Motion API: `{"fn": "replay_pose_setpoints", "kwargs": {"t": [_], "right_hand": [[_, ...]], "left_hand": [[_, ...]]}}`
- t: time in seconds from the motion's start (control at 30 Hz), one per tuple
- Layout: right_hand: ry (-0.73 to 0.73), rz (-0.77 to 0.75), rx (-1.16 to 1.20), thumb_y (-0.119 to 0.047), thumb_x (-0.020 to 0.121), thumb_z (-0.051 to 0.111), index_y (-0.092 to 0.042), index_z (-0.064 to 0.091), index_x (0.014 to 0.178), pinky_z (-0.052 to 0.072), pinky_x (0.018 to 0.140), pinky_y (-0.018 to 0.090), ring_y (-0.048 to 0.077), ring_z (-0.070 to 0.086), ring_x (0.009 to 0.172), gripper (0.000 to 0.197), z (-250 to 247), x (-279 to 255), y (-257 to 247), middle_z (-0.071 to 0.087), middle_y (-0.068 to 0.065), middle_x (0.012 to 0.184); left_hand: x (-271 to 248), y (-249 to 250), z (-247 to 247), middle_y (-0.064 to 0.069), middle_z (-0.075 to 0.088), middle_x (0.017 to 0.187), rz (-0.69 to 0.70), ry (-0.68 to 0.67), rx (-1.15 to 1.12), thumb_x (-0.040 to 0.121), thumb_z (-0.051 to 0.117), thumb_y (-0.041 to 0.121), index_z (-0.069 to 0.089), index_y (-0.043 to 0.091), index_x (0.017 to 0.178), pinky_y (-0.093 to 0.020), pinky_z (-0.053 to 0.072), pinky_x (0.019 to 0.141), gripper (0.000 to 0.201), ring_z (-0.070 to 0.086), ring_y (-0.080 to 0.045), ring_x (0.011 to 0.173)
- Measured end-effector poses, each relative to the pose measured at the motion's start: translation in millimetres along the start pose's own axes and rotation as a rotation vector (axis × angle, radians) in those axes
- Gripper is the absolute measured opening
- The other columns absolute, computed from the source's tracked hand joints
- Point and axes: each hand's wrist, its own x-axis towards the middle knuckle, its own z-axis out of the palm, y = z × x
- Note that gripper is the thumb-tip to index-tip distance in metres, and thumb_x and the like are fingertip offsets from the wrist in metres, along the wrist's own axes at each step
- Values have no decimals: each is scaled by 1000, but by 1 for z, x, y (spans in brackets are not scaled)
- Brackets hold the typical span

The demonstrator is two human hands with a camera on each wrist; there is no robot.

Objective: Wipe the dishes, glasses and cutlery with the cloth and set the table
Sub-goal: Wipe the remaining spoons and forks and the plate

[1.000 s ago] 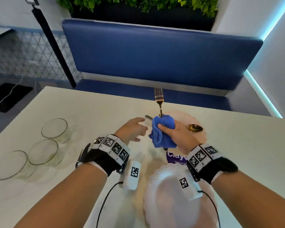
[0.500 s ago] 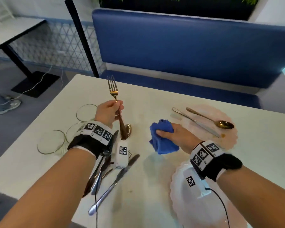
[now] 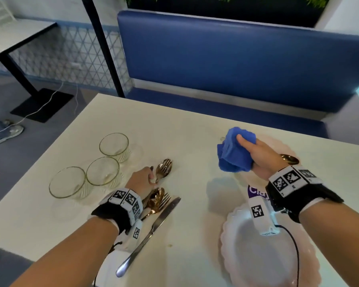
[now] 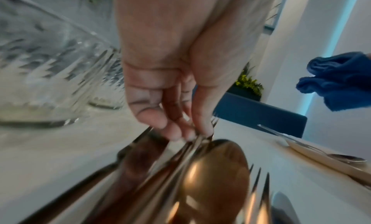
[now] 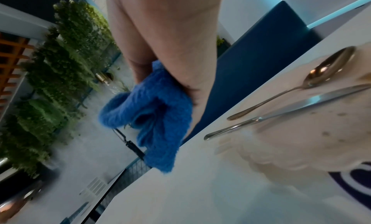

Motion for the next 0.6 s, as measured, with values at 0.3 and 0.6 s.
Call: {"fn": "replay_pose_setpoints", "kwargs": {"t": [0.3,0.6], "right_hand": [[470,-71,480,-50,96,31,-17,59,117,58,79,30,14,69,96,49,-96,-29,-16,72,4,108],[450,-140,665,-48,92,44,-20,79,82,60,64,31,14,72,83,46,-160,-55,-9,75,1,94]], "left_hand": [[26,143,2,-8,65,100,336,-44,75,90,55,22,61,12,101,-33,48,84,16,59,-25,89],[89,241,68,-8,46,131,555,-119,491,95,44,21,52,17,125,-39,37,100,31,39,-29,123]]}}
